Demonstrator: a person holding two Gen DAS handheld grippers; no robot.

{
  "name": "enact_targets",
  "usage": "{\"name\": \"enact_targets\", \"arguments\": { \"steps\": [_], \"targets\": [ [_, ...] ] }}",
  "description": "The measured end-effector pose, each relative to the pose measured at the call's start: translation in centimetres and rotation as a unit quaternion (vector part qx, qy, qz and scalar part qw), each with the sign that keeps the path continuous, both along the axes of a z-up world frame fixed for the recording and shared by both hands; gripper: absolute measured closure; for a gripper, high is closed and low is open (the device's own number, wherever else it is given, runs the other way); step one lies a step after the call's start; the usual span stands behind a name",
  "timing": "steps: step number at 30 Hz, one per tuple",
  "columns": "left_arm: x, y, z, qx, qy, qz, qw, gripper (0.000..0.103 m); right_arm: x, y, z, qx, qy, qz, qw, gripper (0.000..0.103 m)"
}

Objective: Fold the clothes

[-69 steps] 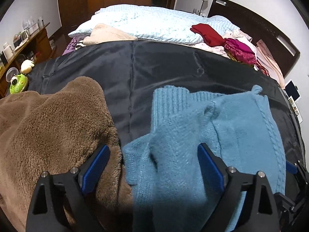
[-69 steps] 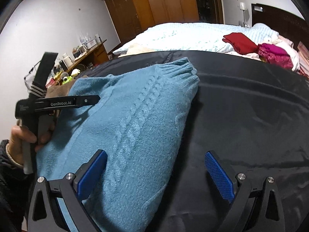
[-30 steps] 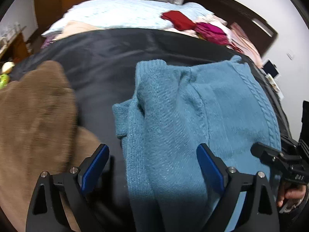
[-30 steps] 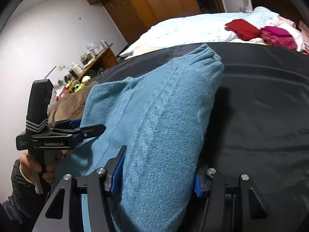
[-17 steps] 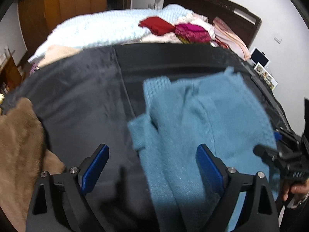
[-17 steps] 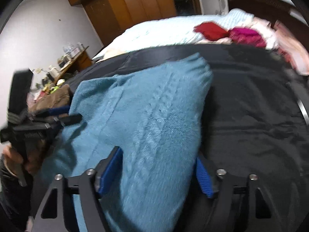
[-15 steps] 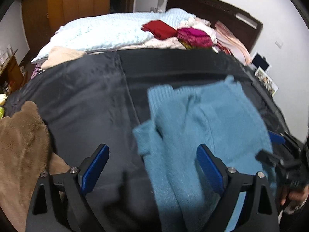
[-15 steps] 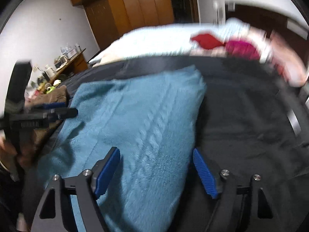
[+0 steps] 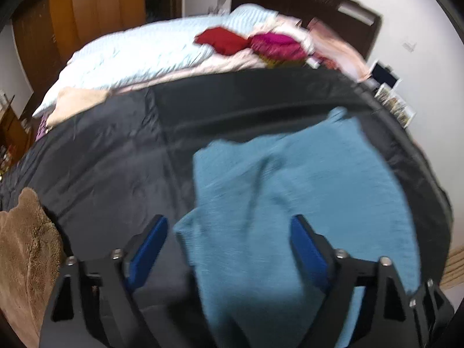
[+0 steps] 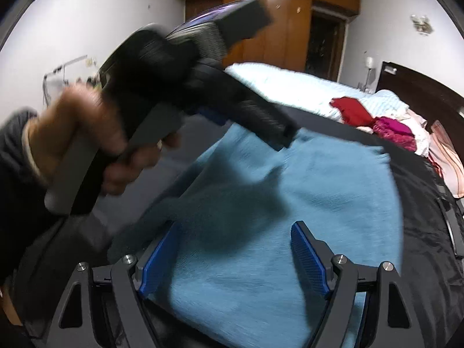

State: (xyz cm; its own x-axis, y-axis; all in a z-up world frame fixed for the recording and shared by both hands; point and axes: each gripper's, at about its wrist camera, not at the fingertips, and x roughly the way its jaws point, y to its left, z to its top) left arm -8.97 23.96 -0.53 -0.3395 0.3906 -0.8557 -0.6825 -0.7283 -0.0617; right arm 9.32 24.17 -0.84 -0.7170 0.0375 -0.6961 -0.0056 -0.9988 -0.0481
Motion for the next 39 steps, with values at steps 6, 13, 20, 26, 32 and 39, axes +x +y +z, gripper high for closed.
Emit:
{"name": "enact_targets", "arguments": {
  "steps": [6,13,20,26,32,39],
  "targets": [
    [-2.2,-1.3,-1.9,0.026,-0.035,0.012,0.999,0.022,-1.3,-0.3,-1.1,0.009,-0.014,0.003,1.0,0.016],
    [-2.4,-2.3,-3.2,0.044,-0.027,0.029,0.9983,0.011,-2.5,-0.6,-2.1,0.027,-0.028,0.006,0.999,0.012],
    [-1.4,-3.0,-3.0,0.048,-0.013,0.047,0.9977,0.01,-2.8,-0.3,-2.3,0.02,-0.032,0.01,0.999,0.012],
    [0.8,-3.7,-1.6,0.036,0.018,0.059,0.9974,0.011,-1.9,0.5,-1.3,-0.011,-0.026,-0.002,1.0,0.011],
    [2.9,-5.2,-0.1,0.051,0.024,0.076,0.9956,0.01,-0.9,1.5,0.0,-0.004,-0.013,-0.033,0.999,0.01],
    [6.2,-6.4,1.1,0.059,0.031,0.068,0.9954,0.01,1.1,2.6,1.2,0.0,0.002,-0.065,0.998,0.01]
  ]
}}
